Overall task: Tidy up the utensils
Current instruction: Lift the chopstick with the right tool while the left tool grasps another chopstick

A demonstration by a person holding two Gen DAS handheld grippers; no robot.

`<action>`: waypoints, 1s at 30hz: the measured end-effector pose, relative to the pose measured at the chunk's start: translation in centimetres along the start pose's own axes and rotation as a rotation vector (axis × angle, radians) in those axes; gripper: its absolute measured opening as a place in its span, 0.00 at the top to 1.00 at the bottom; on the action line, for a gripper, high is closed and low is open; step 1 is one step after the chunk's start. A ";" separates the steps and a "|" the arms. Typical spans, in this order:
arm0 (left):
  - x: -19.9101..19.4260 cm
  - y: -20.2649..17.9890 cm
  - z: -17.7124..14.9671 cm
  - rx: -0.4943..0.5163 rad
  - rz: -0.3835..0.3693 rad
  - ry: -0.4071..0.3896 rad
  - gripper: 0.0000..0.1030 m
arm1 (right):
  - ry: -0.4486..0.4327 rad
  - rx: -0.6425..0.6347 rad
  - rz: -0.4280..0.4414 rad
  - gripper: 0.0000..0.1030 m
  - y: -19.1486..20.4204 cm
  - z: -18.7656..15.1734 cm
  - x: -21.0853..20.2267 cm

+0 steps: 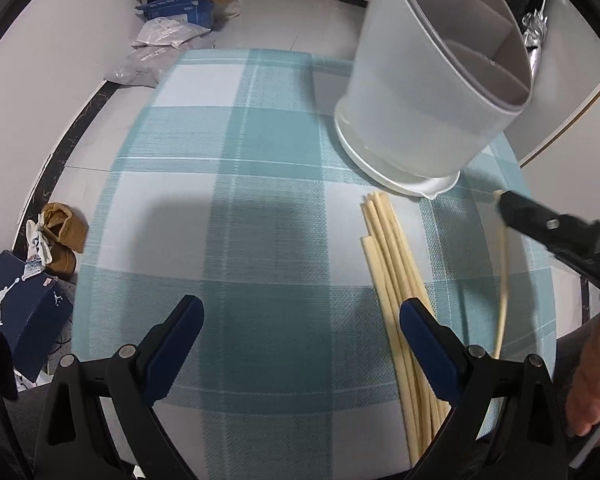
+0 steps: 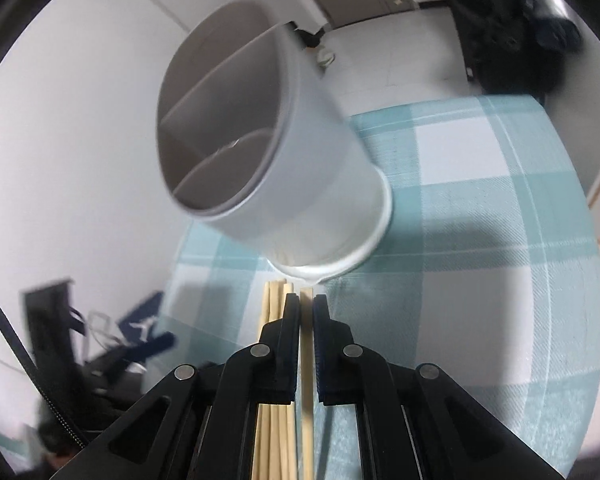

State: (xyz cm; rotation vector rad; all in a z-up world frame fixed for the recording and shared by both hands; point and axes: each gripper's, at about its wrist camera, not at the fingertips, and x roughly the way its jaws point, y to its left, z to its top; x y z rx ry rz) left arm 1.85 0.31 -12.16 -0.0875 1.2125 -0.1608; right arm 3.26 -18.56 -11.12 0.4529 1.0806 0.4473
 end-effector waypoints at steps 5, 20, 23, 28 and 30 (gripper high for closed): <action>1.1 -0.3 0.2 -0.015 0.041 0.028 0.06 | -0.035 0.084 0.082 0.94 -1.7 0.6 -2.0; 1.7 -0.4 1.2 -0.018 0.117 0.056 0.11 | -0.112 0.063 0.129 0.94 -0.8 -0.6 -6.5; 1.8 -0.5 1.2 -0.014 0.124 0.059 0.11 | -0.111 0.067 0.134 0.94 -1.1 -0.7 -6.8; 1.8 -1.2 0.9 -0.011 0.120 0.065 0.11 | -0.124 0.054 0.130 0.94 -0.9 -0.8 -7.5; 1.9 -1.6 1.0 -0.005 0.128 0.064 0.11 | -0.130 0.055 0.125 0.95 -1.0 -0.9 -7.7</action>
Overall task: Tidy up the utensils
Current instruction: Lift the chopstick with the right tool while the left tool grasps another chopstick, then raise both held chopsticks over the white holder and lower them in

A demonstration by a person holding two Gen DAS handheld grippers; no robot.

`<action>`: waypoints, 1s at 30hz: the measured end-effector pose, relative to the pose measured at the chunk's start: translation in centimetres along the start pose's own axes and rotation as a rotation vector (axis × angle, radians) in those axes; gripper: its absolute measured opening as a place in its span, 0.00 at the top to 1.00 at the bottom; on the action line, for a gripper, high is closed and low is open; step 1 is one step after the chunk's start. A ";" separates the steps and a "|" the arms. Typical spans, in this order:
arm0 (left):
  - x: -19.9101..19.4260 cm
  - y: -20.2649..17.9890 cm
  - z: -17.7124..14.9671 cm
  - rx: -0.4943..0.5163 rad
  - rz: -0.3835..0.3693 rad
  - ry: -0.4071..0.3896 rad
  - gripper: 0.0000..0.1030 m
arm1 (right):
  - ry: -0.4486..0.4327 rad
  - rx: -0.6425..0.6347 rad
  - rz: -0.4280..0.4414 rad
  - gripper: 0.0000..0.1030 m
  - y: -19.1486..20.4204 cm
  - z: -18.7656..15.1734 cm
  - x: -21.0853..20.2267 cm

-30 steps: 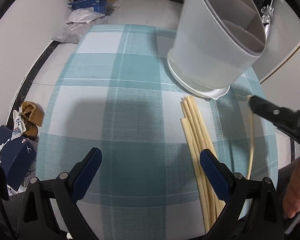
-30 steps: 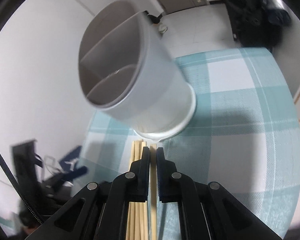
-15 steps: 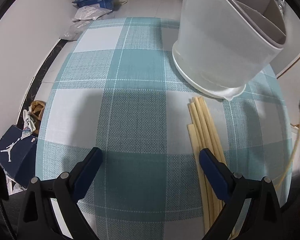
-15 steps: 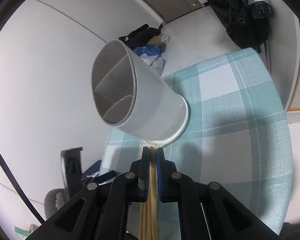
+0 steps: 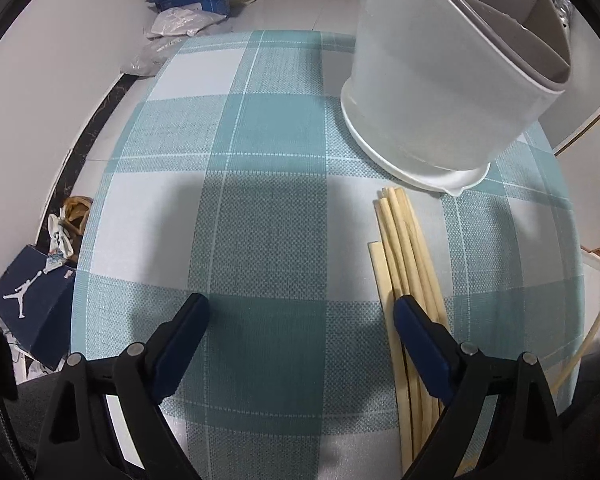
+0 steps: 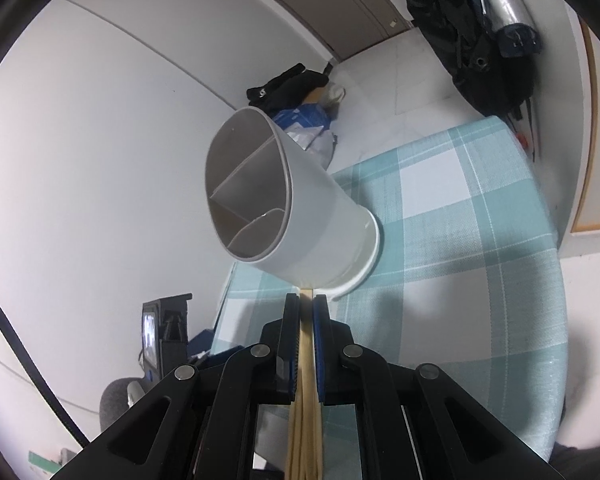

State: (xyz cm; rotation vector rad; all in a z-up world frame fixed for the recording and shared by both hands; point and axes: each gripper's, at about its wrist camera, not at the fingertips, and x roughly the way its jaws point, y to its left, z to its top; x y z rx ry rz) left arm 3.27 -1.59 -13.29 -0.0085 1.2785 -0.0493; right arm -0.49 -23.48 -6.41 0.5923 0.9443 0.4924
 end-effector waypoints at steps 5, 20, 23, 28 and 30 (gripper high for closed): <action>0.2 -0.7 0.1 0.032 0.033 0.000 0.11 | -0.011 -0.013 -0.009 0.95 0.2 -0.2 -0.4; -0.1 -1.3 2.3 0.018 -0.059 -0.065 0.95 | -0.027 -0.055 -0.026 0.94 1.0 -0.4 -0.3; -0.1 0.1 2.4 -0.043 -0.115 -0.067 0.97 | -0.030 -0.073 -0.044 0.94 1.2 -0.6 -0.1; -2.3 1.1 1.9 -0.082 -0.142 -0.157 0.97 | -0.052 -0.128 -0.079 0.94 2.0 -0.6 -0.1; -4.2 1.1 1.4 -0.082 -0.165 -0.225 0.97 | -0.069 -0.153 -0.083 0.94 2.5 -0.7 -0.2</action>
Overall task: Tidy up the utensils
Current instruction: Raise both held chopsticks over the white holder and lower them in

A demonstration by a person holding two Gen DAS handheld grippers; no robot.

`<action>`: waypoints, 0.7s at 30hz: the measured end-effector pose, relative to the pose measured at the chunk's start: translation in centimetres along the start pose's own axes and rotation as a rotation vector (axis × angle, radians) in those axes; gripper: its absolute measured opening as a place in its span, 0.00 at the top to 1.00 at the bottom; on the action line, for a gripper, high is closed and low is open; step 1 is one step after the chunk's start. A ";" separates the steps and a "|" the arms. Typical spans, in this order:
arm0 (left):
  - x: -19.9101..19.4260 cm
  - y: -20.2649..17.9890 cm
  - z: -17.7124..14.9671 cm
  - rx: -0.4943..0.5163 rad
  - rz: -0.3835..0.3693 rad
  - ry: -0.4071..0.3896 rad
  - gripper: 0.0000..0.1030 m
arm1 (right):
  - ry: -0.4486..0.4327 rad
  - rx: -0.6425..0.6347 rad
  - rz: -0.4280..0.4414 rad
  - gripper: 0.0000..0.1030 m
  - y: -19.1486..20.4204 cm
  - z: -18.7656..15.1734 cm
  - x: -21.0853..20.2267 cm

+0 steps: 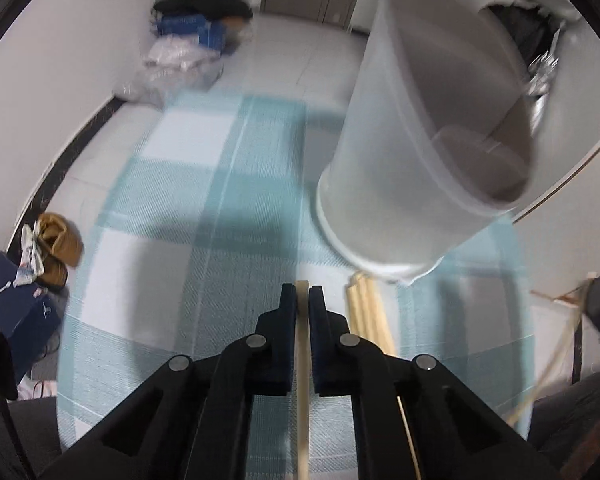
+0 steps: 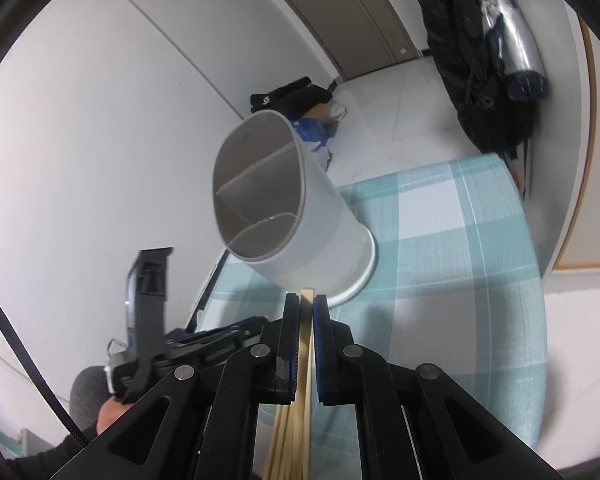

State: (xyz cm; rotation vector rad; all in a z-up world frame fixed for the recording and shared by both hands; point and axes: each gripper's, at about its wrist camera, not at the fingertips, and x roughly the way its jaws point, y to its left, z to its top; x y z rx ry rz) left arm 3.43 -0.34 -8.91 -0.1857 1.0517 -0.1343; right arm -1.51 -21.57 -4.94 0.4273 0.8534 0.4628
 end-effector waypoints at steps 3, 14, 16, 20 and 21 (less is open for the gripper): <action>-3.2 -0.5 -0.1 0.010 -0.034 -0.110 0.97 | -0.032 -0.054 -0.007 0.95 1.2 0.0 -0.4; -9.0 -2.0 1.5 0.097 -0.132 -0.335 0.98 | -0.154 -0.193 -0.019 0.95 4.8 0.1 -2.4; -9.1 -2.0 1.6 0.107 -0.128 -0.333 0.98 | -0.168 -0.196 -0.022 0.95 5.0 0.3 -2.5; -9.6 -2.1 1.9 0.116 -0.135 -0.334 0.98 | -0.183 -0.205 -0.024 0.95 5.3 0.8 -2.6; -9.8 -2.2 2.0 0.118 -0.139 -0.332 0.98 | -0.189 -0.210 -0.024 0.95 5.5 1.0 -2.7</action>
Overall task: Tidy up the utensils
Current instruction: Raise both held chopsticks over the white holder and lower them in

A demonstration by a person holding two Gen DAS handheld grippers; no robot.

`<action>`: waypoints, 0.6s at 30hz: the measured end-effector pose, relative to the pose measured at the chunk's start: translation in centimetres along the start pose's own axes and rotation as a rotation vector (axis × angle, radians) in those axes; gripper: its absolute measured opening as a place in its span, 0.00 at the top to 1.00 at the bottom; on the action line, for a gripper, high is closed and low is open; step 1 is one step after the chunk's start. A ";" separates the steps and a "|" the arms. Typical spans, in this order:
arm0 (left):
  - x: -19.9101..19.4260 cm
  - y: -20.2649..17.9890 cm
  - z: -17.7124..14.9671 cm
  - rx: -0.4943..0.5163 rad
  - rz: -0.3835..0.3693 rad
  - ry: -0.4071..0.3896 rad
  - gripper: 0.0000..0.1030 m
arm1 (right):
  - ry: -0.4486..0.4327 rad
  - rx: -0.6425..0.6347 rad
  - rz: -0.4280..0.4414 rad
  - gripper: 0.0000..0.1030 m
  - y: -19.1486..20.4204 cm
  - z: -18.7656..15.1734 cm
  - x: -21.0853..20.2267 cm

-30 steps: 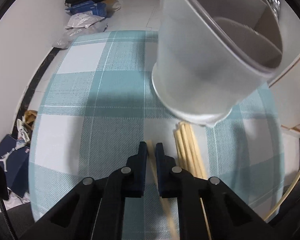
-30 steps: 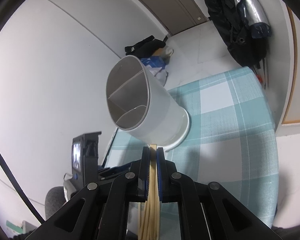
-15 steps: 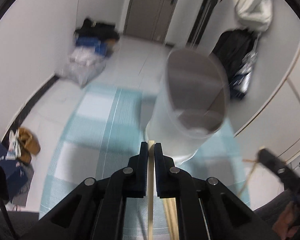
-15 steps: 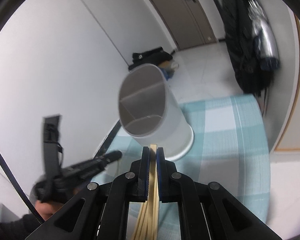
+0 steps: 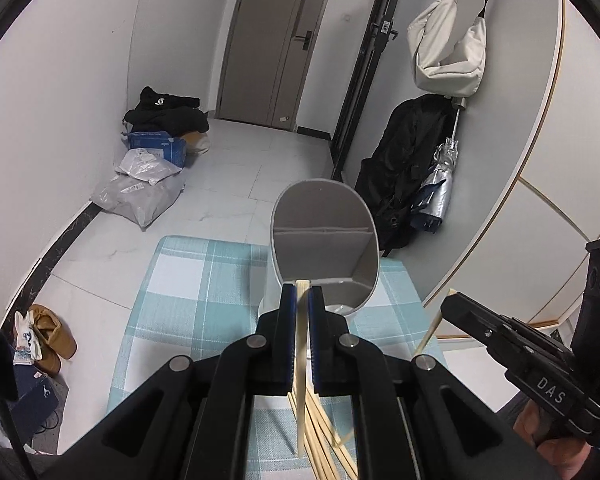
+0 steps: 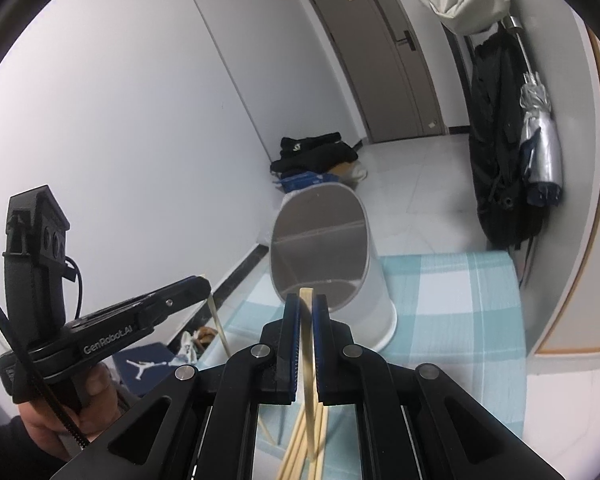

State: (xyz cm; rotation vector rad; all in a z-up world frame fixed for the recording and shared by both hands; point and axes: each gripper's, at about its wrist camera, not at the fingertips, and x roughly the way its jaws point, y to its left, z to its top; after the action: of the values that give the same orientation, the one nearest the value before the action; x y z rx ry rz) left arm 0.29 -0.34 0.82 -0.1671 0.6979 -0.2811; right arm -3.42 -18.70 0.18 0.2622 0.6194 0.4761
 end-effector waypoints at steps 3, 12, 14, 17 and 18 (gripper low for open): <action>-0.5 -0.5 0.4 0.009 -0.017 0.005 0.98 | -0.013 -0.011 0.005 0.95 0.4 0.4 -0.3; -1.7 -2.2 4.2 0.044 -0.071 -0.014 0.98 | -0.040 -0.009 0.038 0.95 0.8 2.4 -0.5; -1.9 -2.6 5.4 0.050 -0.080 -0.024 0.98 | -0.048 -0.005 0.049 0.95 0.8 3.1 -0.7; -2.3 -2.9 7.4 0.056 -0.098 -0.046 0.98 | -0.067 0.006 0.062 0.95 0.7 4.7 -1.2; -2.3 -3.0 8.3 0.055 -0.107 -0.053 0.98 | -0.073 0.011 0.066 0.95 0.7 5.4 -1.3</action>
State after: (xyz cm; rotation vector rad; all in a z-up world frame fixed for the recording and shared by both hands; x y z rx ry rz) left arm 3.41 -1.97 9.22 -0.1594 0.6289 -0.3963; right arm -1.29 -19.26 5.28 0.3102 0.5438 0.5245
